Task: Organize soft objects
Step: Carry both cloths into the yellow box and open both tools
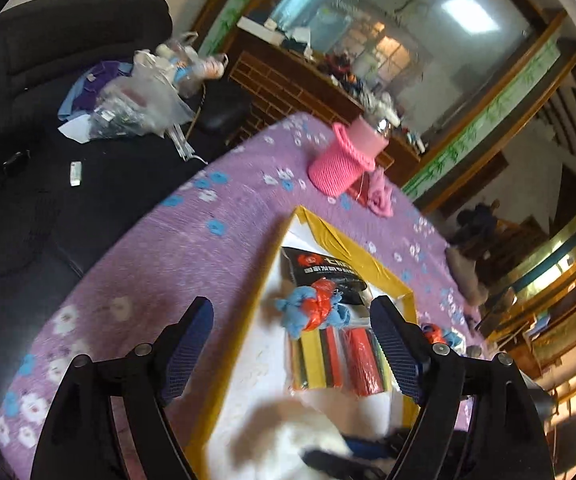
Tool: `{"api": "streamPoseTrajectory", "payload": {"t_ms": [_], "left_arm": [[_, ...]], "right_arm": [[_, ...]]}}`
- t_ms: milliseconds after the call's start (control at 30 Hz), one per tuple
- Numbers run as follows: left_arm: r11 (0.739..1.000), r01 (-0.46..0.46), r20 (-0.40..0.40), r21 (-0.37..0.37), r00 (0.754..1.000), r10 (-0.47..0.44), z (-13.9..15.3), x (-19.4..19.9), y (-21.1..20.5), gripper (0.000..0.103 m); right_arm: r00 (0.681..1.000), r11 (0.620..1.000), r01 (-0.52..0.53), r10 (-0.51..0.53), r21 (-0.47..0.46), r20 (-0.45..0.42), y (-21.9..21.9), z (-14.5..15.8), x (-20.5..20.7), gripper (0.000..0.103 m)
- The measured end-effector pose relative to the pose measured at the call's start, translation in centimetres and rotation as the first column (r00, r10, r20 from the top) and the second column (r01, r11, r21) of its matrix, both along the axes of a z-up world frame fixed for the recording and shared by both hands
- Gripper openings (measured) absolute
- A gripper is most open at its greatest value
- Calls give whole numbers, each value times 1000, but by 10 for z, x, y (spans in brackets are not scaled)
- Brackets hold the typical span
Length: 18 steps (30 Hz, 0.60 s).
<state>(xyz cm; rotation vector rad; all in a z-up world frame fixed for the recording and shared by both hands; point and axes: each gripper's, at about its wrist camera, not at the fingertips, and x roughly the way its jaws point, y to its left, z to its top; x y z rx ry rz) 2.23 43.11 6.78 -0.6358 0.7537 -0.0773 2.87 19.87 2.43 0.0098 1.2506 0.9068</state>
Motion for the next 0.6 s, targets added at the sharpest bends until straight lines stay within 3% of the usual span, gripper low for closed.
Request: {"api": "streamPoseTrajectory", "payload": {"t_ms": [200,367,500,600], "left_arm": [[1000,-19,34,-5,999,19,2,-39,14,82],[1000,-22,58,-1,998,22,5,-62,14,84],[999,-15,60,-29,998,16,1,-71,13,84],[999,-23,52,-43,998,25,-2,-75,12,85]], "right_arm": [[999,997,-6,9,-73,32,44,-12,25,18],[991,988,81,-66,-131,119,51,-16,42,20],[989,986,125,-116,-107,87,46,-20,55,26],[990,990,130,-127,-52,56,29,-6,56,33]]}}
